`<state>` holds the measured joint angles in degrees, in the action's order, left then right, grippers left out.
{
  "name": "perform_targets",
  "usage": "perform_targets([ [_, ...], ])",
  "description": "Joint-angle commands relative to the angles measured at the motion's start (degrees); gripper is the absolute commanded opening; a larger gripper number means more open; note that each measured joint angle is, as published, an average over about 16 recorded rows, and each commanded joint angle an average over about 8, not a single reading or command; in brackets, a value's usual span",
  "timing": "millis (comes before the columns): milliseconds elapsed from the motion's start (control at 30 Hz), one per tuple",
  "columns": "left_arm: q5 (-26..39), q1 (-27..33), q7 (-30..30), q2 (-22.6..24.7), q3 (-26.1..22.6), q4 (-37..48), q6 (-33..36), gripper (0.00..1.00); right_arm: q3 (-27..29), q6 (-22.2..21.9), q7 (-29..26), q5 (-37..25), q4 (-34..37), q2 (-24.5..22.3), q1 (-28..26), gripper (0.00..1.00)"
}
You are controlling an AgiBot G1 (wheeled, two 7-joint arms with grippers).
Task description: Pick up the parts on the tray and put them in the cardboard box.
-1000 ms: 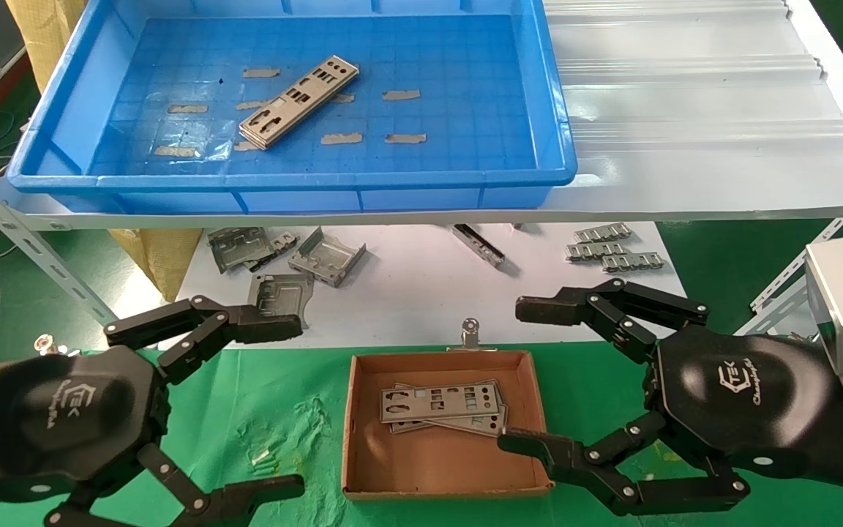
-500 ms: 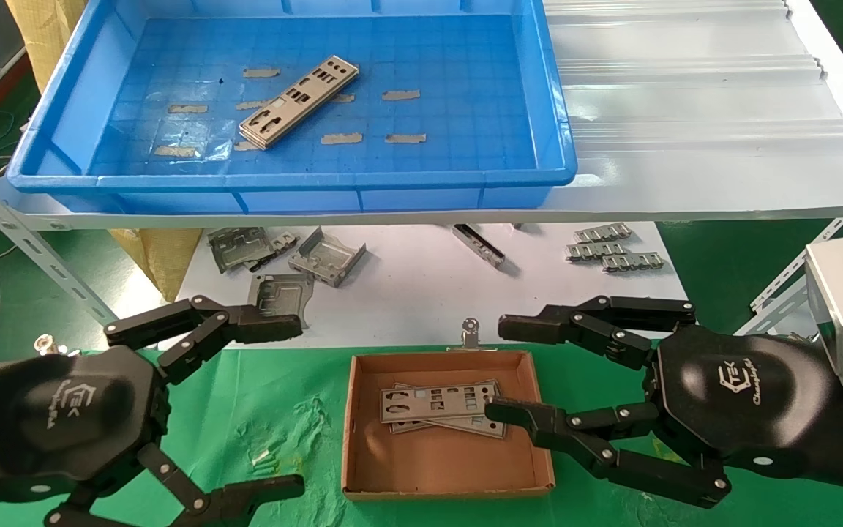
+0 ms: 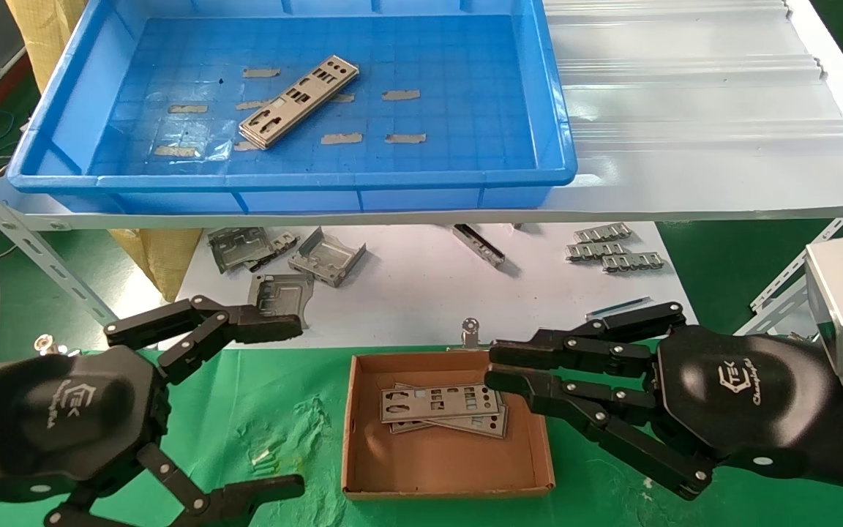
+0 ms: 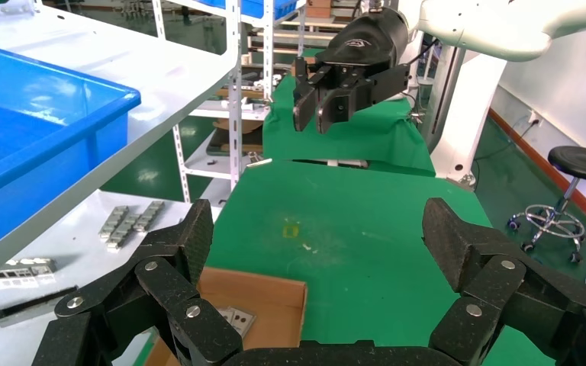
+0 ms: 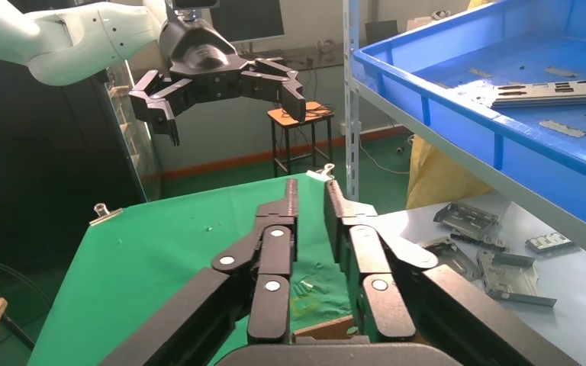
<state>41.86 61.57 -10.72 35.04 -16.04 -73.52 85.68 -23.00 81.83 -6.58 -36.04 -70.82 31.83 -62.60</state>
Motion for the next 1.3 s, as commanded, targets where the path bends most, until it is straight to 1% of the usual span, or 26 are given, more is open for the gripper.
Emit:
perform_targets([
  [33,0.0,0.0,0.0,0.0,0.0,0.0,0.0,1.00,0.0,0.0,0.0,0.0,0.0,0.0,0.0,0.00],
  [1133,0.0,0.0,0.0,0.0,0.0,0.0,0.0,1.00,0.0,0.0,0.0,0.0,0.0,0.0,0.0,0.00],
  [1300,1.3,2.1,-0.5,0.5,-0.3,0.5,-0.8,1.00,0.0,0.0,0.0,0.0,0.0,0.0,0.0,0.00],
])
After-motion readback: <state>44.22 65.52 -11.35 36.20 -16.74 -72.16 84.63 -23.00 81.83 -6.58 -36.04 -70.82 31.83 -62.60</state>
